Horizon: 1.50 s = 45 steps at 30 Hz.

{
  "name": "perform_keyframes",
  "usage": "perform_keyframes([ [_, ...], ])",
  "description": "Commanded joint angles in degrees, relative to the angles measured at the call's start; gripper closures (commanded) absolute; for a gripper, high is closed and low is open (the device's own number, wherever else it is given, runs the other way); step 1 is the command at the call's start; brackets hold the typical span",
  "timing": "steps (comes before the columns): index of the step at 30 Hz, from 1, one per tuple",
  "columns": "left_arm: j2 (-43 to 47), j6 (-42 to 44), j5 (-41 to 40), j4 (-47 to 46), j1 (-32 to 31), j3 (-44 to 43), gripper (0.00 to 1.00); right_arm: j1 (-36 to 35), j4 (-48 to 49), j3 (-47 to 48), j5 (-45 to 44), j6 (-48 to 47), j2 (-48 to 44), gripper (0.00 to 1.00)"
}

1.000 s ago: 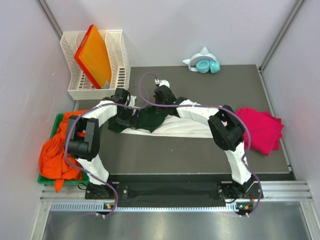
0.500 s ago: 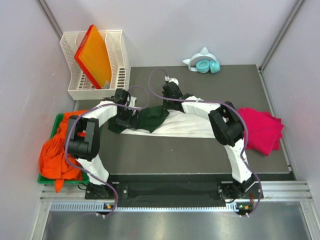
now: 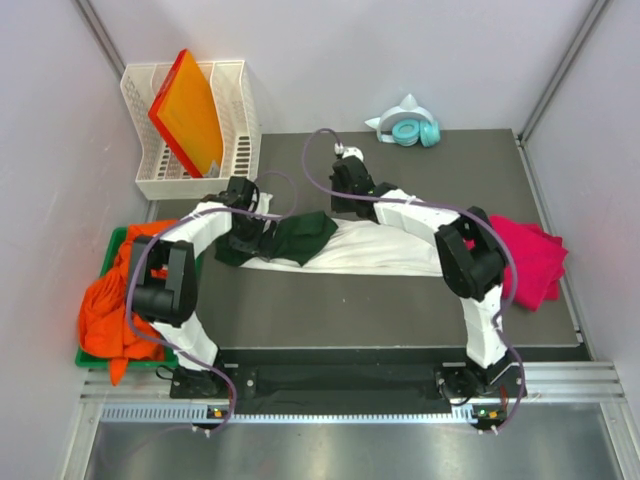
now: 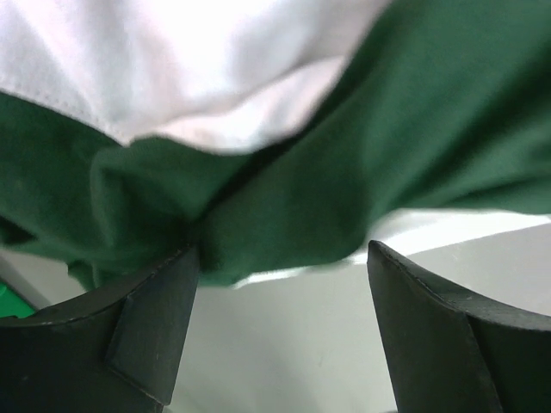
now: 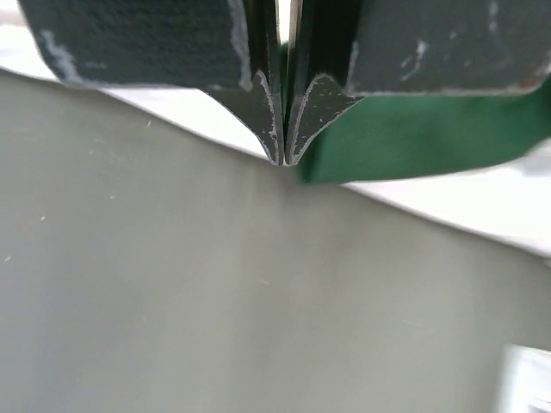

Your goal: Fold and stack the t-shirts

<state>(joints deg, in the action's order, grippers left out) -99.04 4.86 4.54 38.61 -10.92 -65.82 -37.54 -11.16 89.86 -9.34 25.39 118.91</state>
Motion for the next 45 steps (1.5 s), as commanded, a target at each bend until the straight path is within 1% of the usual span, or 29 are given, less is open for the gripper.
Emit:
perform_keyframes([
  [1, 6.1, 0.2, 5.2, 1.5, 0.3, -3.4, 0.17, -3.1, 2.4, -0.7, 0.7, -1.7, -10.1, 1.00],
  [6, 6.2, -2.8, 7.7, -1.6, 0.3, -7.7, 0.17, -6.5, 2.5, 1.7, 4.1, -1.8, -9.2, 0.99],
  [8, 5.1, -3.6, 7.7, -2.4, 0.3, -9.1, 0.17, -7.3, 1.0, 4.9, 5.1, -1.8, -6.2, 1.00],
  [14, -3.6, -4.5, 5.8, -1.5, 0.3, -13.8, 0.18, -9.5, -1.3, 10.1, 6.9, -1.3, 1.8, 1.00],
  [16, -4.8, -4.4, 5.4, -1.2, 0.3, -14.5, 0.18, -9.9, -2.0, 10.0, 7.1, -0.8, 4.0, 1.00],
  [18, -6.0, -4.3, 5.2, -1.3, 0.3, -15.0, 0.18, -10.0, -2.5, 7.9, 7.6, -0.2, 4.7, 1.00],
  [22, -6.9, -4.0, 5.1, -1.7, 0.3, -14.7, 0.18, -9.9, -0.7, -0.6, 6.5, 0.8, 2.2, 1.00],
  [23, -7.3, -4.0, 5.1, -1.9, 0.3, -14.3, 0.18, -9.9, 0.0, -4.0, 6.0, 1.1, 1.5, 1.00],
  [29, -8.7, -3.3, 2.0, -1.6, 0.5, -13.2, 0.18, -9.5, 0.5, -13.5, 4.9, 3.1, -1.2, 1.00],
  [32, -8.9, -3.2, 1.6, -1.8, 1.4, -12.5, 0.18, -9.5, 1.4, -16.4, 4.8, 3.6, -1.7, 1.00],
  [34, -8.8, -2.9, 1.6, -2.0, 1.8, -12.2, 0.18, -9.2, 1.5, -16.2, 4.7, 3.3, -1.7, 1.00],
  [37, -7.9, -2.9, 2.1, -2.3, 1.9, -12.3, 0.18, -8.9, 1.1, -13.0, 4.7, 1.9, -1.8, 1.00],
  [38, -7.0, -3.0, 2.3, -2.4, 1.9, -12.5, 0.18, -9.0, 0.1, -10.1, 4.6, 1.5, -1.9, 1.00],
  [41, -6.0, -2.5, 2.1, -2.0, 1.9, -13.4, 0.18, -8.9, -2.3, -5.4, 3.8, 0.2, -3.1, 1.00],
  [44, -5.6, -1.8, 1.0, -1.0, 2.0, -14.0, 0.18, -8.8, -4.0, -4.3, 3.0, -1.0, -4.8, 1.00],
  [45, -5.3, -1.7, 1.1, -1.1, 2.0, -13.9, 0.18, -8.8, -3.9, -4.8, 2.4, -1.7, -6.8, 1.00],
])
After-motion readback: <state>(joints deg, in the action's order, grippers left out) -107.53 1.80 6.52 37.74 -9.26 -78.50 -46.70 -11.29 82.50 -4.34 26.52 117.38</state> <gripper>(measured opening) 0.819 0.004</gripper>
